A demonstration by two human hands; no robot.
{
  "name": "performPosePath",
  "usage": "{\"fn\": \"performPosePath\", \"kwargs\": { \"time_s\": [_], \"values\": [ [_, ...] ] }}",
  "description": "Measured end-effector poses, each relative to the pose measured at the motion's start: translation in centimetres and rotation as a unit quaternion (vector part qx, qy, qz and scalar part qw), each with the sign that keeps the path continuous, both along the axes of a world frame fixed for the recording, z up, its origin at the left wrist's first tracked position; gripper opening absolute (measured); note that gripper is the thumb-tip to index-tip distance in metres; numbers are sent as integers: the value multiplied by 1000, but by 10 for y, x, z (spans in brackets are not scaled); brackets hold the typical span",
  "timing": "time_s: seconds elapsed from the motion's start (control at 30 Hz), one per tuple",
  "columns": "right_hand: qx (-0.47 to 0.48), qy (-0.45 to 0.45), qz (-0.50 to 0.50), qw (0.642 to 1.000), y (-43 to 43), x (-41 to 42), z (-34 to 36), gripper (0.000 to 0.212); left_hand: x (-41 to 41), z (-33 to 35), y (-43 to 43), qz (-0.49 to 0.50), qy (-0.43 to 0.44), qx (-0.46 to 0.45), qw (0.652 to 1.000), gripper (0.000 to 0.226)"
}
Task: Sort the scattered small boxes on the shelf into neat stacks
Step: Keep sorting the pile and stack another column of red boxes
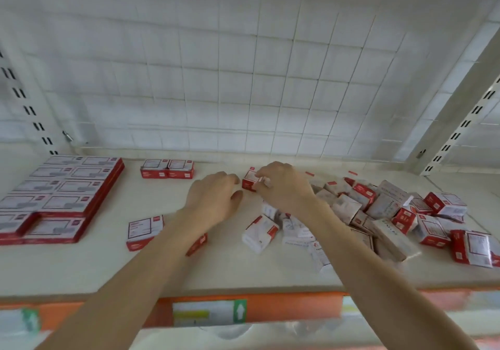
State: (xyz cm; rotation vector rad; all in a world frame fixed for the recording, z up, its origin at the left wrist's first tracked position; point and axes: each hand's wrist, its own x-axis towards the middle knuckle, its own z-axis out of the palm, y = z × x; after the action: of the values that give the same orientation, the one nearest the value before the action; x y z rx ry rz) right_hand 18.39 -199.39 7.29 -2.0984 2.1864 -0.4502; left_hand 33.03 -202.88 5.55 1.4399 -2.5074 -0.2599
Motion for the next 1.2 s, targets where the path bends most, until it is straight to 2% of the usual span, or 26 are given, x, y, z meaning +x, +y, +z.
{"fn": "performPosePath", "kwargs": {
  "time_s": [0.2, 0.37, 0.47, 0.63, 0.77, 0.9, 1.0, 1.2],
  "values": [
    [-19, -19, 65, 998, -1, 50, -10, 31, 52, -1, 1, 39, -2, 9, 999, 42],
    [-1, -68, 101, 992, 5, 86, -21, 26, 99, -5, 2, 73, -14, 25, 997, 43],
    [6, -110, 111, 988, 11, 108, -27, 26, 120, -10, 5, 59, 14, 46, 997, 44],
    [1, -129, 77, 989, 16, 132, -38, 34, 143, -17, 12, 8, 32, 89, 995, 56],
    [0, -125, 55, 991, 15, 137, -39, 38, 156, -21, 14, -15, 21, 85, 996, 51],
    [7, -128, 44, 991, 17, 142, -38, 44, 163, -22, 14, -17, 16, 71, 997, 57],
    [9, -121, 30, 992, 17, 144, -38, 49, 161, -22, 12, -20, -6, 60, 998, 51],
    [90, -55, -2, 994, 15, 144, -33, 59, 156, -23, 7, -52, -56, 27, 997, 46]
  ]
}}
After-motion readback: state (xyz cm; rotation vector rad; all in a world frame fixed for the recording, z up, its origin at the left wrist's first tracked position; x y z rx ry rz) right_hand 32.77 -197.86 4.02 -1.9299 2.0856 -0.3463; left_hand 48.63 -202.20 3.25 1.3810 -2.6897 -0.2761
